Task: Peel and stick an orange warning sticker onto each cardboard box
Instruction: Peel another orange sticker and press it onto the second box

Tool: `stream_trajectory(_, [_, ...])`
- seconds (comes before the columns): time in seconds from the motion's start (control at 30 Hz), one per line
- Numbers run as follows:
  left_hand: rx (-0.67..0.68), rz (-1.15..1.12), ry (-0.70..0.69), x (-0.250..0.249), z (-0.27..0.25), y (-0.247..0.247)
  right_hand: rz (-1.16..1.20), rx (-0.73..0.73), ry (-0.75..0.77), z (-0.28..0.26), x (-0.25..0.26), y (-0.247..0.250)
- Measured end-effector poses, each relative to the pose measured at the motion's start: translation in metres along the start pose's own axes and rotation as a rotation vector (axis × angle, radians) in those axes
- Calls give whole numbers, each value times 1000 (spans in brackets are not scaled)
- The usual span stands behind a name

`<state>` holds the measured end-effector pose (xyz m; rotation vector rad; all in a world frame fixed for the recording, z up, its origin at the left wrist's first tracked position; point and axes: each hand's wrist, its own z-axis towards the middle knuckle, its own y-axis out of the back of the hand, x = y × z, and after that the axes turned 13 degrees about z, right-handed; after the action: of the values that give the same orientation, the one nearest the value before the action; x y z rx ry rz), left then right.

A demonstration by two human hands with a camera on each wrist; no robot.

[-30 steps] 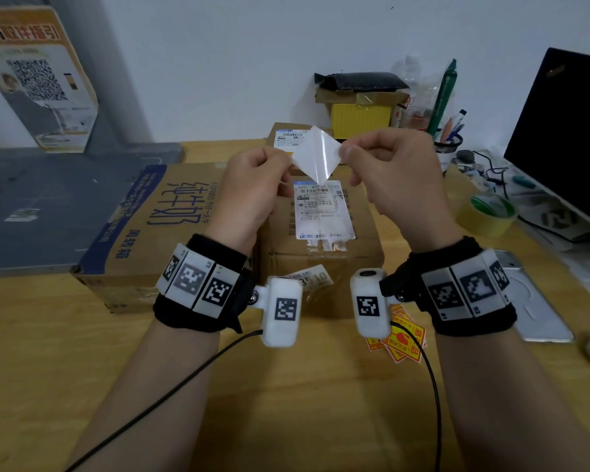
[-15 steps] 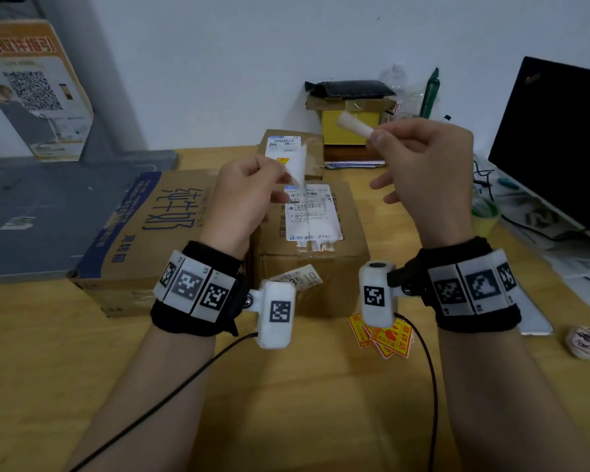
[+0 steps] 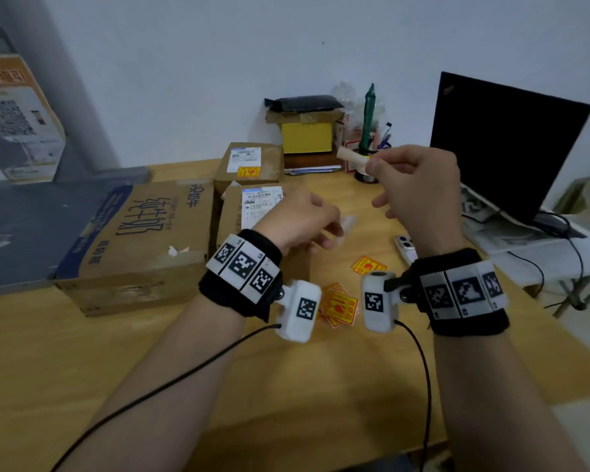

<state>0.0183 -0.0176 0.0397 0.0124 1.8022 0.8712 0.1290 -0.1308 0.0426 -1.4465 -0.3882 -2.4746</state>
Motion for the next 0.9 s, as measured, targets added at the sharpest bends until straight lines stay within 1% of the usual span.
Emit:
stream_trajectory(0.13, [-20, 49, 8, -1, -9, -7, -42, 16, -15, -7, -1, 6])
stream_trajectory(0.23, [11, 13, 16, -3, -15, -8, -30, 34, -39, -11, 1, 8])
stream_trajectory(0.53, [-15, -29, 17, 4, -17, -22, -48, 82, -81, -20, 1, 11])
stream_trajectory(0.6, [37, -52, -10, 1, -16, -29, -48, 78, -83, -19, 1, 11])
stream_trajectory(0.7, [203, -23, -26, 2, -16, -33, -42, 88, -87, -19, 5, 11])
stream_trajectory(0.73, [233, -20, -33, 3, -16, -30, -37, 102, -87, -20, 6, 11])
stream_trajectory(0.77, [230, -36, -43, 5, -17, -25, -24, 127, -89, -21, 8, 11])
stream_trajectory(0.8, [195, -77, -53, 7, -17, -18, -3, 159, -94, -22, 10, 10])
stream_trajectory(0.9, [2, -282, -22, 14, -20, 13, 52, 265, -114, -27, 17, 4])
